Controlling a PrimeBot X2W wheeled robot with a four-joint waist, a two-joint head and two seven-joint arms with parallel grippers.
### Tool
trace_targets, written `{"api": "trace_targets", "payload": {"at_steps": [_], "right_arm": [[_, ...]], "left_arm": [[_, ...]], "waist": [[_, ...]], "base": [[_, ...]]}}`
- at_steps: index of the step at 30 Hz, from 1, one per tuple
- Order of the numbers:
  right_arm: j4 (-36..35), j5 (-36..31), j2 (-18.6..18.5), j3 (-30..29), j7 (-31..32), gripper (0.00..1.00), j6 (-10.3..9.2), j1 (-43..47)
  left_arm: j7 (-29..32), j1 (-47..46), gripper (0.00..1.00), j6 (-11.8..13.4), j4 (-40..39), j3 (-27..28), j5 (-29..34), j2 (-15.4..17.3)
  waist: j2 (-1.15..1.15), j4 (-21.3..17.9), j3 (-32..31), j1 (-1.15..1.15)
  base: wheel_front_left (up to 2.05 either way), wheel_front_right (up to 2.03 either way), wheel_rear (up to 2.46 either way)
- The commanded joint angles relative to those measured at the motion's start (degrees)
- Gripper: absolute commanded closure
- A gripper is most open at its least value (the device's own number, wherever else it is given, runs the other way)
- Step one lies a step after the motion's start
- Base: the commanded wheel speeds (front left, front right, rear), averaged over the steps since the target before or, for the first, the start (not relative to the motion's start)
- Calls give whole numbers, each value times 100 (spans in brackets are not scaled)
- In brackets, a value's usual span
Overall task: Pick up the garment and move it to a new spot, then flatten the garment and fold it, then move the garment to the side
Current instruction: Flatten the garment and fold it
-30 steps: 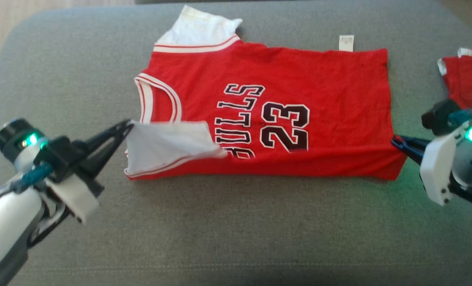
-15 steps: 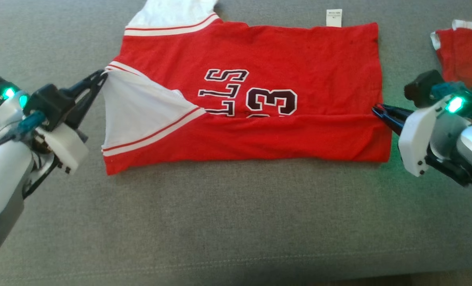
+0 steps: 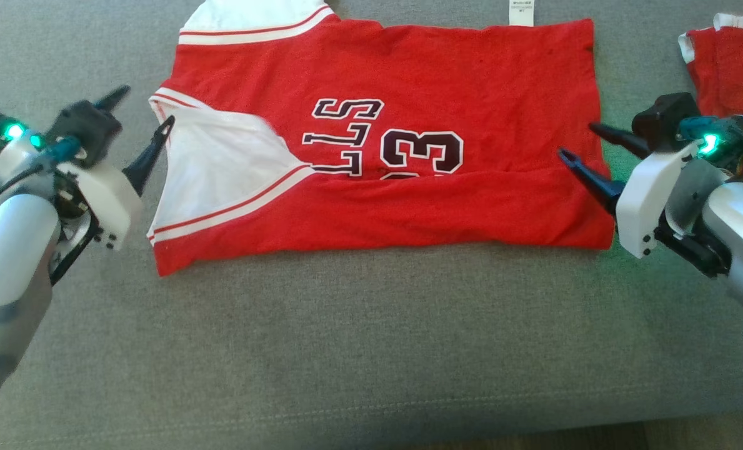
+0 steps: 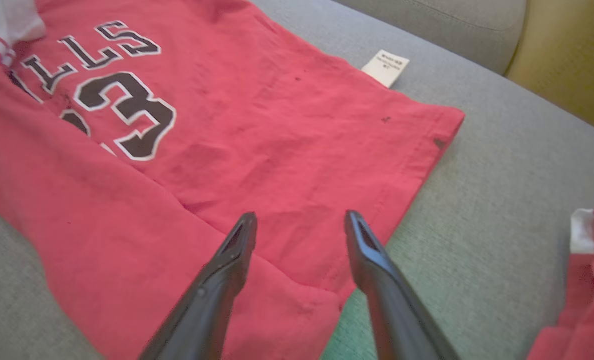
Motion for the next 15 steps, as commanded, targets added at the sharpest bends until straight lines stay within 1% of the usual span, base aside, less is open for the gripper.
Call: {"api": "trace_targets", "payload": {"at_steps": [1, 3, 5, 7, 8, 10, 13, 15], "right_arm": [[-63, 16, -14, -55, -190, 0, -3, -37], [34, -18, 28, -131, -366, 0, -3, -41], [235, -87, 92, -332, -588, 0, -3, -2], [442, -127, 180, -594, -852, 0, -3, 142], [536, -142, 226, -755, -1020, 0, -3, 238], [718, -251, 311, -1074, -1343, 0, -3, 434], [896, -478, 463, -1660, -1683, 0, -3, 759], [914, -630, 587, -2178, -1799, 0, -3, 993]], "left_arm": [[-76, -365, 0, 182, 31, 415, -103, 169], [-165, -364, 0, 394, 82, 585, -196, 97], [-234, -284, 0, 625, 15, 784, -309, 13], [-268, -69, 0, 839, -148, 1102, -592, -142], [-275, 88, 0, 906, -255, 1299, -802, -233], [-280, 404, 0, 1080, -673, 1774, -1103, -371], [-282, 1047, 0, 1323, -1445, 2322, -1120, -515], [-282, 1535, 0, 1462, -1931, 2649, -1106, -696]], "waist": [[0, 5, -21, -1], [0, 10, -82, -1], [0, 22, -174, -1], [0, 53, -306, -1], [0, 68, -379, -1], [0, 93, -508, -1], [0, 127, -709, -1], [0, 149, -819, -1]], "base": [[0, 0, 0], [0, 0, 0], [0, 0, 0], [0, 0, 0], [0, 0, 0], [0, 0, 0], [0, 0, 0], [0, 0, 0]]}}
